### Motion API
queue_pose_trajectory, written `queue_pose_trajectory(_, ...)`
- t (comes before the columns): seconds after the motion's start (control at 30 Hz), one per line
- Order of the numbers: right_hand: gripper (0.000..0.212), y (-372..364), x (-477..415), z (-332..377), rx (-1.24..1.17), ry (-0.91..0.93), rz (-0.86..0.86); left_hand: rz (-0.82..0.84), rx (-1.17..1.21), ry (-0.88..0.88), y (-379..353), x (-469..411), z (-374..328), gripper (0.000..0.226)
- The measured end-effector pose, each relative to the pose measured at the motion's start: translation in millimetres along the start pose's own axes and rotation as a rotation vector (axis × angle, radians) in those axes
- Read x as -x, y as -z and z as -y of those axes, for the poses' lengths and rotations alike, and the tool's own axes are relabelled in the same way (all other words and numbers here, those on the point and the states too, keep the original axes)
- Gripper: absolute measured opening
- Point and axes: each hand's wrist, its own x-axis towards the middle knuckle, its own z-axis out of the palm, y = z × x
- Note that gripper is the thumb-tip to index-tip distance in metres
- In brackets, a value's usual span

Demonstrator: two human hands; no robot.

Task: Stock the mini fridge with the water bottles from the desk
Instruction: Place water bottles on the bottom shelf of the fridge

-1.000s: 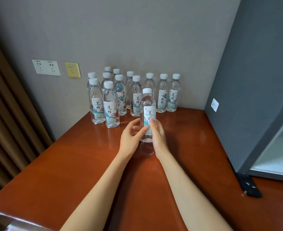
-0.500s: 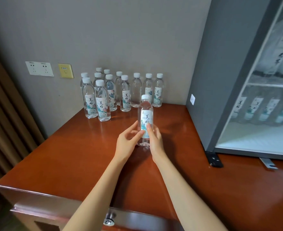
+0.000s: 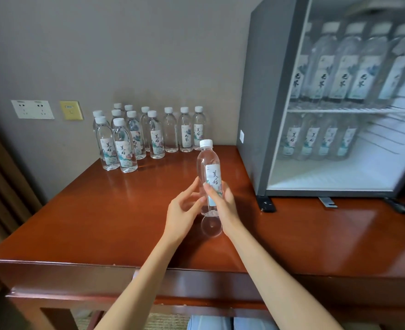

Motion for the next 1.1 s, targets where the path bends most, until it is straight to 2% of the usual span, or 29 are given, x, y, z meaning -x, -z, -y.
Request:
queue_pose_trajectory(0.17,0.027,39,20,12,-0.004,0.082,-0.072,0.057,-0.087,-0.088,-36,15,-10,0.051)
queue_pose_trajectory(0.3,0.04,75,37,26,-0.004,0.15,-0.155,0.113,-0.203,-0.207,-74,22,-19,0.057)
queue_pose_trajectory(0.43,0.048,112,45,39,-0.004,0.213,-0.234,0.161,-0.21,-0.238,-121,26,-26,0.064)
queue_pose_trajectory(0.5,0.043,130,45,44,0.005,0.226,-0.303,0.103,-0.193,-0.223,-143,25,-27,0.059)
queue_pose_trajectory(0.57,0.03,146,42,47,0.0,0.234,-0.365,-0.024,-0.226,-0.194,-162,22,-26,0.056)
queue_pose_trajectory(0.67,0.016,165,33,47,0.016,0.223,-0.453,-0.17,-0.242,-0.051,-183,12,-24,0.059)
queue_pose_trajectory(0.7,0.017,168,29,48,0.022,0.225,-0.483,-0.176,-0.233,0.003,-189,7,-22,0.062)
queue_pose_trajectory(0.83,0.051,175,14,49,0.046,0.286,-0.558,-0.162,-0.223,0.115,-207,-15,-14,0.072)
queue_pose_trajectory(0.9,0.047,178,6,47,0.098,0.352,-0.596,-0.183,-0.218,0.136,-213,-26,-11,0.073)
queue_pose_trajectory(1.0,0.03,180,-7,46,0.196,0.444,-0.672,-0.226,-0.218,0.158,-219,-38,-7,0.072)
queue_pose_trajectory(1.1,0.039,180,-18,50,0.236,0.488,-0.736,-0.26,-0.214,0.16,-223,-43,-4,0.069)
